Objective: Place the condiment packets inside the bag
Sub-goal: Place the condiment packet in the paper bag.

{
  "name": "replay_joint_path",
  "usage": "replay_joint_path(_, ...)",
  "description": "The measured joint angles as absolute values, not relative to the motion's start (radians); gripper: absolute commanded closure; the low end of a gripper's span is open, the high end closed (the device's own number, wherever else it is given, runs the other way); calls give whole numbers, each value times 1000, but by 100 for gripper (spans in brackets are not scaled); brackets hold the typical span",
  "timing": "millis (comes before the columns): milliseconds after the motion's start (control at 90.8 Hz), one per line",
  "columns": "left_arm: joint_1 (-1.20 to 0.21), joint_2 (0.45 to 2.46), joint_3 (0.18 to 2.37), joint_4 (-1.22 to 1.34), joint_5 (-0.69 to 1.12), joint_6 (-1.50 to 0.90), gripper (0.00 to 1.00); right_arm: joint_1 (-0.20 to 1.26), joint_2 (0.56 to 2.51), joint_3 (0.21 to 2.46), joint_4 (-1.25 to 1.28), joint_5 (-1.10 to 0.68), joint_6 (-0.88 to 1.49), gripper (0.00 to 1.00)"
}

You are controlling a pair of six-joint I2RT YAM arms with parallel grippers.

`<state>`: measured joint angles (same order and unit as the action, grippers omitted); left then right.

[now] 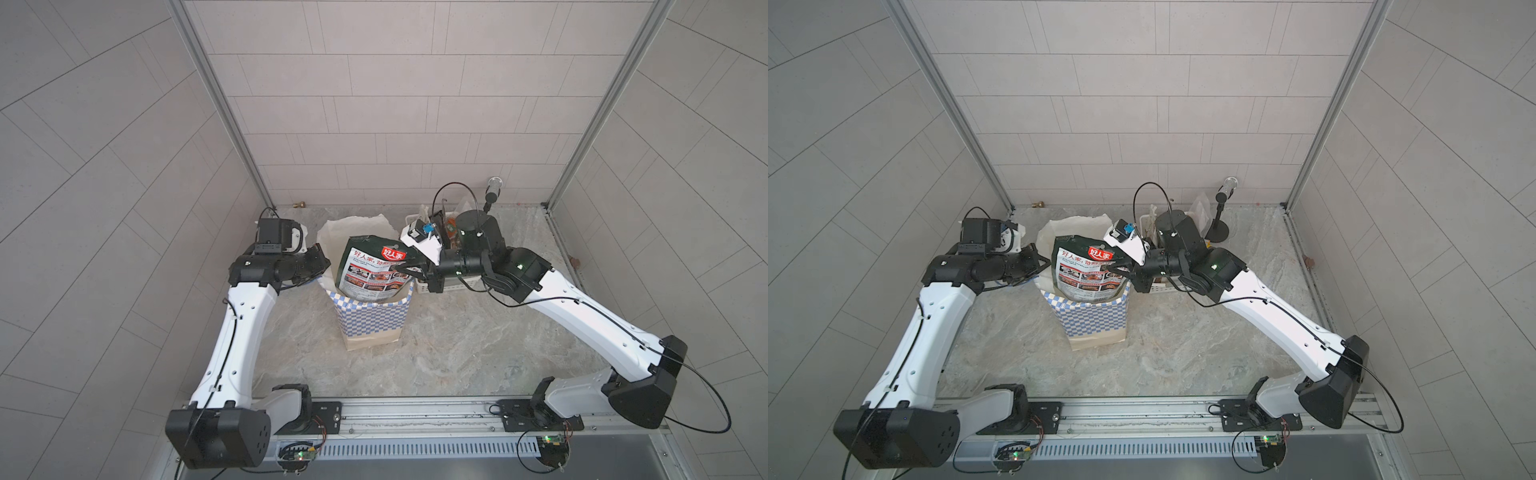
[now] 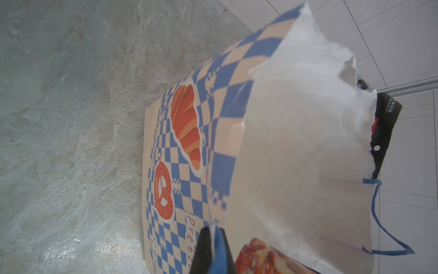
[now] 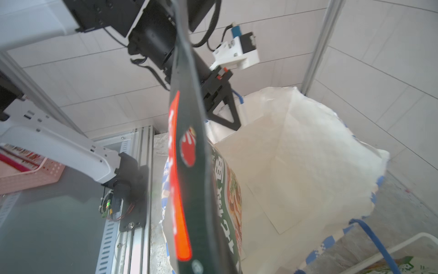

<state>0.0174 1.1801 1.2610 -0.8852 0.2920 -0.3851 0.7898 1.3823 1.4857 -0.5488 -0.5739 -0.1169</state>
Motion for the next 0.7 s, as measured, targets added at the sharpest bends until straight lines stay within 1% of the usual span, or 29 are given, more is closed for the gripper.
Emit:
replay_joint_path(231,5,1169,1238,-805,300,-367,100,794,1458,1505,-612,-662,-195,100)
replay_joint_path(495,0,1135,1195,-748,306,-351,100,833,1555,1510,-679,-647,-268,100)
replay_joint_path(517,0,1134,1195,-748,306,-348,100,837,1560,1511,-685,-641,-273,98)
replay_joint_path(627,0,1134,1195,-744,305,-343,100,847,1569,1516,-707,-618,-291,82)
replay_joint_path(705,-1,1134,1195,-740,305,-341,100,852,1569,1526,-706,-616,-305,77)
